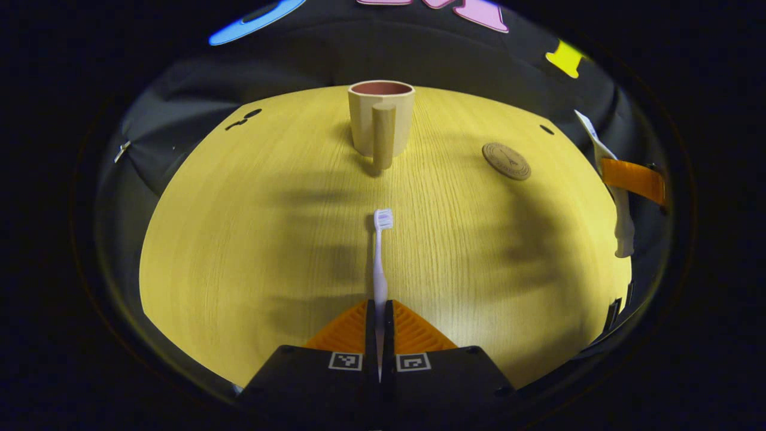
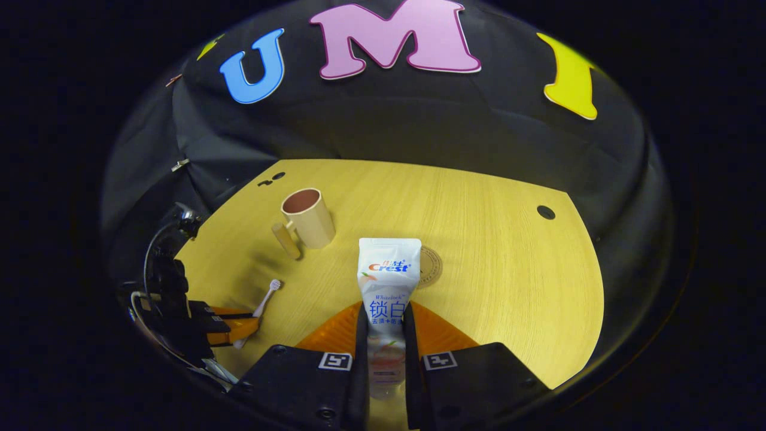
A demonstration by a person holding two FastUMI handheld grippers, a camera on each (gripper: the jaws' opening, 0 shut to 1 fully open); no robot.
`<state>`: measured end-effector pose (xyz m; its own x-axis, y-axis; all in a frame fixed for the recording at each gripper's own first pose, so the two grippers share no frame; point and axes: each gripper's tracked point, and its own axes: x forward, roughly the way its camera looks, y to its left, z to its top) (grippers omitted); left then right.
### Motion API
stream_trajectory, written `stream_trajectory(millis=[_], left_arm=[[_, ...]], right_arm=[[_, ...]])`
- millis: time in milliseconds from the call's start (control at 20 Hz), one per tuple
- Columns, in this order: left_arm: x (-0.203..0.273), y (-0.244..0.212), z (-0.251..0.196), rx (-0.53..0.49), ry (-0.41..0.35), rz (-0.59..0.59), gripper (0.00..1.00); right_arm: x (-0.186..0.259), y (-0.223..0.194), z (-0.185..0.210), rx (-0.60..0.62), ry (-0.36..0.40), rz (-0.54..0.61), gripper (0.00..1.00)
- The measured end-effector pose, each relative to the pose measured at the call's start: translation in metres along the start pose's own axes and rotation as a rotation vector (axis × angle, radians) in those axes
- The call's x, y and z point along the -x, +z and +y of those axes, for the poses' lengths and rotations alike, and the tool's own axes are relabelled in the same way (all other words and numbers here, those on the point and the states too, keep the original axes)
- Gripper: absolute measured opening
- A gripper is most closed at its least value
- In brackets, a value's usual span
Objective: Put the toothbrush and toothpaste on the desktop into the cup, then pick up the cup and place it on the coaster on the desktop.
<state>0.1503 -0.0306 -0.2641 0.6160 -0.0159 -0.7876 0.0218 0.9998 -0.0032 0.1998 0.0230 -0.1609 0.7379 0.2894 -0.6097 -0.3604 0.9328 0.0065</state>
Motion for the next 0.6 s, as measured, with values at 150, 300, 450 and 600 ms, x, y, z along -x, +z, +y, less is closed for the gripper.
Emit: stream_trajectory(millis=[150, 300, 450, 600], left_arm=[[0.017, 0.010, -0.002, 0.034, -0.032, -0.065, 0.06], [0.043, 0.028, -0.005, 0.072, -0.079, -0.155, 0.06], [0.066, 0.042, -0.003, 0.103, -0.106, -0.232, 0.06], [0.088, 0.050, 0.003, 0.116, -0.110, -0.290, 0.06]], right_arm=[[-0.006, 0.021, 0.009, 0.003, 0.013, -0.034, 0.28], [-0.013, 0.046, 0.018, -0.006, 0.027, -0.075, 0.28], [-0.023, 0.082, 0.032, 0.001, 0.045, -0.141, 0.28], [-0.030, 0.120, 0.052, 0.015, 0.076, -0.224, 0.28]])
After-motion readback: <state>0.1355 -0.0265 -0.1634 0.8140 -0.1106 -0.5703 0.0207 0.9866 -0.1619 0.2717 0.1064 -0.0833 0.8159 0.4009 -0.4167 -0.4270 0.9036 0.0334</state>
